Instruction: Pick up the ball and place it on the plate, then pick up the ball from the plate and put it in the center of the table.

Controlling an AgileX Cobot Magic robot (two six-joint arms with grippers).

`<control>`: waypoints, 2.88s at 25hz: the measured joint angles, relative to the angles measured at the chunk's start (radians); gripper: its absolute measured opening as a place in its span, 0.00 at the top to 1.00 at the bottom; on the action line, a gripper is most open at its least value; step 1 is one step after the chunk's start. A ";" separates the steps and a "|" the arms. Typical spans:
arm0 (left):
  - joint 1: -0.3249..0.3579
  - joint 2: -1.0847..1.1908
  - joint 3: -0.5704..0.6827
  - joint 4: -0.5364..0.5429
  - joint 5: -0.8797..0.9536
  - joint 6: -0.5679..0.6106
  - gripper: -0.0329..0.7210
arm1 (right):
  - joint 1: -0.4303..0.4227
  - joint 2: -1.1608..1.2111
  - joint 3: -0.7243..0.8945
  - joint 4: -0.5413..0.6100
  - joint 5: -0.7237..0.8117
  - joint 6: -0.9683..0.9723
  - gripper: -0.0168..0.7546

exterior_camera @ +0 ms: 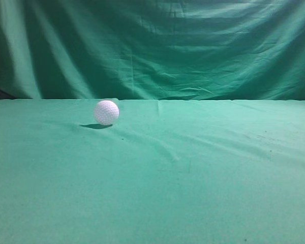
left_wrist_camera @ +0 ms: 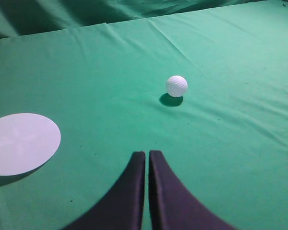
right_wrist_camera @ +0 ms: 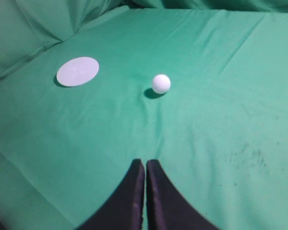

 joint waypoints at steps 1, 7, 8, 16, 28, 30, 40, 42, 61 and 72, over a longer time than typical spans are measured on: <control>0.000 0.000 0.000 0.000 0.000 0.000 0.96 | 0.000 0.000 0.007 0.001 -0.006 0.001 0.98; 0.000 0.000 0.000 0.000 0.000 0.000 0.96 | 0.000 0.000 0.013 0.006 -0.009 0.003 0.98; 0.000 0.000 0.000 0.000 0.000 0.000 0.96 | 0.000 0.000 0.013 0.006 -0.005 0.003 0.98; 0.000 0.000 0.000 0.000 0.000 0.000 0.96 | 0.000 0.000 0.013 -0.082 0.027 0.003 0.92; 0.000 0.000 0.000 0.000 0.000 0.000 0.96 | -0.350 -0.236 0.183 -0.092 -0.056 0.003 0.92; 0.000 0.000 0.000 0.000 0.000 0.000 0.96 | -0.414 -0.280 0.234 -0.093 -0.091 0.003 0.92; 0.000 0.000 0.000 0.000 0.000 0.000 0.96 | -0.608 -0.368 0.353 -0.105 -0.140 0.003 0.92; 0.000 0.000 0.000 0.000 0.000 0.000 0.96 | -0.627 -0.368 0.353 -0.121 -0.131 0.003 0.92; 0.000 0.000 0.000 0.000 0.000 0.000 0.96 | -0.640 -0.368 0.353 -0.134 -0.067 0.002 0.92; 0.000 -0.014 0.003 0.000 0.000 0.000 0.96 | -0.640 -0.368 0.353 -0.134 -0.067 0.002 0.92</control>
